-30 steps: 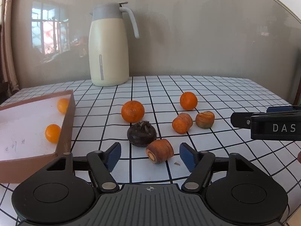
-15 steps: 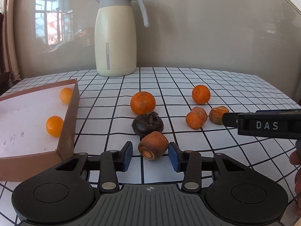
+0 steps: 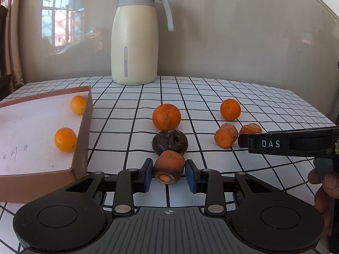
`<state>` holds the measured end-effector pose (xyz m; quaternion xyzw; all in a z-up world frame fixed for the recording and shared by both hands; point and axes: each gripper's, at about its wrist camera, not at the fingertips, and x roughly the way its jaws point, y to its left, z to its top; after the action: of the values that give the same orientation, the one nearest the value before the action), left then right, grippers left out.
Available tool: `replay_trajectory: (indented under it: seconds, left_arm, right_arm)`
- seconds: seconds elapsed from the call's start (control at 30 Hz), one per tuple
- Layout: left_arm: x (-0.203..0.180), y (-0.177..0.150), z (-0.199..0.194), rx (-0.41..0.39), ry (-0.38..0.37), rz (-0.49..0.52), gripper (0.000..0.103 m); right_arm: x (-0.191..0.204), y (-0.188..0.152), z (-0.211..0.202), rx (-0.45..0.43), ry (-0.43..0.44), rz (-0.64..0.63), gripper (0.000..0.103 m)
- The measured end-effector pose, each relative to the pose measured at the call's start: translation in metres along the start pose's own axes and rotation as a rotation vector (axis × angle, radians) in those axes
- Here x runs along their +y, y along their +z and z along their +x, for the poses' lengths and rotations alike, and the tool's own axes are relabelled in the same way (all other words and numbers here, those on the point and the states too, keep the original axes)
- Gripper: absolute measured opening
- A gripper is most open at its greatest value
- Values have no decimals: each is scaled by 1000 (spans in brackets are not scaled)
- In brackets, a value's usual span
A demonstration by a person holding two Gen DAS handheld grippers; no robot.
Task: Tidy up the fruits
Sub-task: 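Grasp a cut orange fruit piece with the left tool while the right tool grasps another, then carry both held fruit pieces over the cardboard box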
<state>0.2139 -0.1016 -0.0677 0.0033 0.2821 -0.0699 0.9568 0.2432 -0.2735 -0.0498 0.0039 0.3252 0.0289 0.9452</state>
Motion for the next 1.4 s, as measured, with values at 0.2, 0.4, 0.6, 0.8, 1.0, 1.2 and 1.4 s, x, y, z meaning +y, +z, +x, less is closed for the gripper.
replay_trajectory:
  seconds: [0.2, 0.4, 0.6, 0.8, 1.0, 1.2, 1.4]
  left_arm:
    - [-1, -2, 0, -10, 6, 24, 31]
    - [1, -3, -1, -15, -3, 17, 30]
    - [-1, -3, -6, -16, -30, 12, 30]
    - [-8, -1, -18, -38, -53, 34, 30]
    - [-7, 3, -36, -67, -59, 50, 30]
    - [1, 6, -53, -91, -42, 51, 30]
    - [13, 8, -69, -114, -27, 42, 30]
  right_arm:
    - [3, 3, 4, -7, -17, -7, 25]
    - [-1, 1, -2, -14, -18, -11, 25]
    - [-11, -2, -15, -32, -35, 6, 25]
    - [-11, -5, -30, -50, -39, 5, 25]
    - [-10, -5, -58, -97, -37, -5, 25]
    - [0, 0, -76, -130, -21, -11, 25]
    - [14, 0, -90, -153, -5, -45, 25]
